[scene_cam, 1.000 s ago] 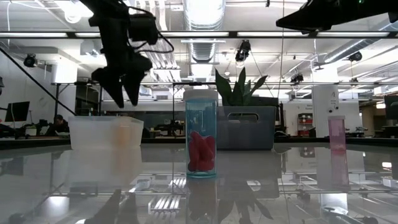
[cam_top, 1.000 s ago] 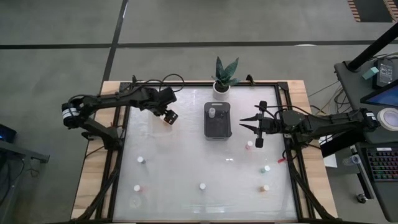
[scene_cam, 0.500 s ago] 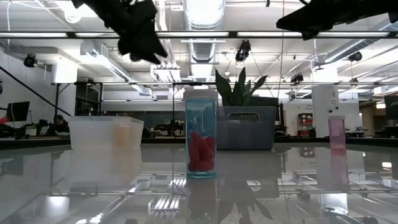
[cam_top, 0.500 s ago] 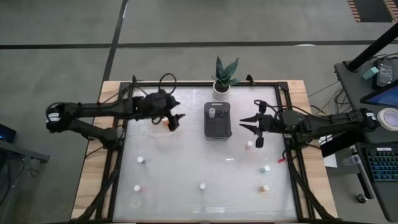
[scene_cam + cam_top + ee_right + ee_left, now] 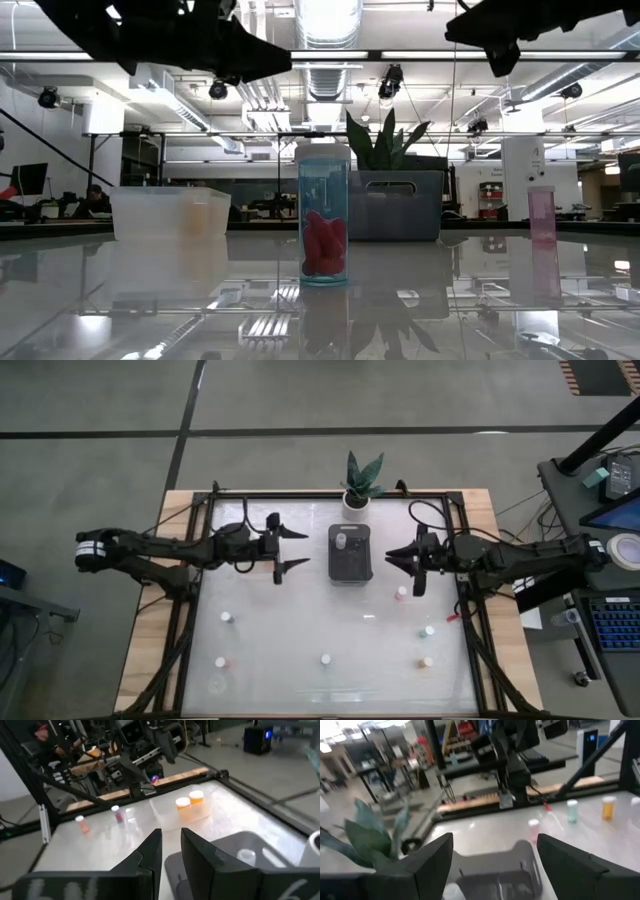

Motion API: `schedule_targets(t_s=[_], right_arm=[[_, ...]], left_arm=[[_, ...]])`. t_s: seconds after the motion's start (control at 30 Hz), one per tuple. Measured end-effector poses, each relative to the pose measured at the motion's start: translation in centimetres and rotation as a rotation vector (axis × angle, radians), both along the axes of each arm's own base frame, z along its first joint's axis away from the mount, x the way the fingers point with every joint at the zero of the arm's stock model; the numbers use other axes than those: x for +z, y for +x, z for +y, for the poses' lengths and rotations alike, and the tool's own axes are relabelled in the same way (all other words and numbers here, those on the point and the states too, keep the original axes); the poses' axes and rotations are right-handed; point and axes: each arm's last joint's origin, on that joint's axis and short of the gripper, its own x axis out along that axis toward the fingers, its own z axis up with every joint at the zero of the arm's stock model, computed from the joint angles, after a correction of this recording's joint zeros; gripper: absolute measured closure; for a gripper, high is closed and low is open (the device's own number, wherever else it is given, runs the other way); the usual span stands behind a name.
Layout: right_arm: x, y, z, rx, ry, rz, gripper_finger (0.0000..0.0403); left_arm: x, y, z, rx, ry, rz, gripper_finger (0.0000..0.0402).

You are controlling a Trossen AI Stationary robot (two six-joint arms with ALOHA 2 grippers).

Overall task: Pick and place medicine bottles into bin by pill shape (circle, oval)
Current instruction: Put the middle right pink pill bottle into the black bin

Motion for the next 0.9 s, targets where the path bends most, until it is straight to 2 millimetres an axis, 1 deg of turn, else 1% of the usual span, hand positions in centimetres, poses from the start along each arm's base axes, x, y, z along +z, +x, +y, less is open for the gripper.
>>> schedule_targets(t_s=[0.13, 0.27, 0.47, 0.63, 0.77, 0.9], right_arm=[[0.8, 0.6, 0.0, -0.014, 0.068, 0.043, 0.0339], [1.3, 1.4, 0.1, -0.034, 0.121, 0.15, 0.0339], [2.2, 2.2, 0.1, -0.109, 0.226, 0.41, 0.0339], [2.8, 2.5, 0.2, -0.255, 0.377, 0.645, 0.0339], [2.6, 2.9, 0.3, -0.36, 0.463, 0.833, 0.0339], [1.9, 3.4, 0.6, -0.404, 0.561, 1.015, 0.0339]], left_arm=[[-0.1, -0.1, 0.3, 0.014, 0.003, -0.005, 0.013], [-0.5, -0.2, 0.3, 0.014, 0.0, 0.011, 0.013], [-0.6, -0.3, 0.3, 0.013, -0.001, 0.028, 0.013], [-0.5, -0.4, 0.3, 0.014, -0.002, 0.025, 0.013], [-0.5, -0.4, 0.3, 0.014, -0.005, 0.023, 0.013], [-0.5, -0.4, 0.3, 0.014, -0.005, 0.022, 0.013]])
